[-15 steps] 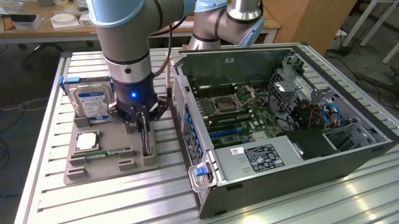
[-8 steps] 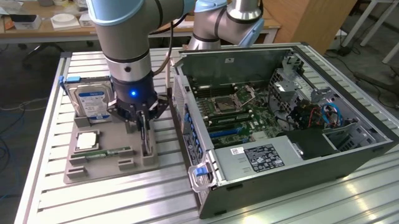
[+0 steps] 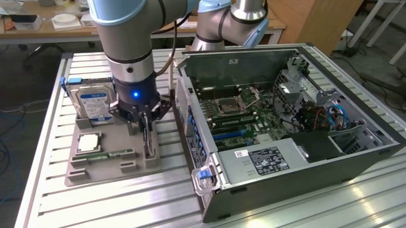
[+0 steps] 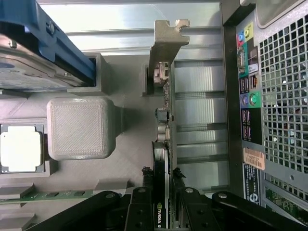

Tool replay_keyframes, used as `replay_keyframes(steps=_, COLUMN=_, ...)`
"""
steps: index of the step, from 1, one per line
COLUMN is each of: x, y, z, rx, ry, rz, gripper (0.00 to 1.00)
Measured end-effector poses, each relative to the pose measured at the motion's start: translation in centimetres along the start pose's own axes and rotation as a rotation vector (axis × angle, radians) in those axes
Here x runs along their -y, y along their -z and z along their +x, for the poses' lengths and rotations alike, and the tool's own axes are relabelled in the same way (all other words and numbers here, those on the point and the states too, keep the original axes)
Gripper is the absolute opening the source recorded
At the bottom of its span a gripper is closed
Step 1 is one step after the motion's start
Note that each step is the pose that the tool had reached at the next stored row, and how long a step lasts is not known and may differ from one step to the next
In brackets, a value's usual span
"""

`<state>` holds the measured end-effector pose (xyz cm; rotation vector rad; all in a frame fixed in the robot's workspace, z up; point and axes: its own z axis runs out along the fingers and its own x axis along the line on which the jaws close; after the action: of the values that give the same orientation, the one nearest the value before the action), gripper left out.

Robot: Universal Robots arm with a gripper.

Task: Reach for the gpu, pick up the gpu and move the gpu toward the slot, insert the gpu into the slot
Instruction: 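Pick up the gpu and move the gpu toward the slot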

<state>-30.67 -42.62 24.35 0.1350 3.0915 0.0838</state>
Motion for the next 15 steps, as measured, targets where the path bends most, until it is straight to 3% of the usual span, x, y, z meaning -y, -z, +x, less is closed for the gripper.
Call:
replay_keyframes(steps=5, x=0.04, y=-0.54, z=0.04, rx=-0.0001, ry=0.0, rz=0.0001, gripper=0.26)
replay_keyframes(steps=15, x=0.04, y=-0.63, z=0.05, rx=0.0, ry=0.0, rz=0.0, gripper=0.26)
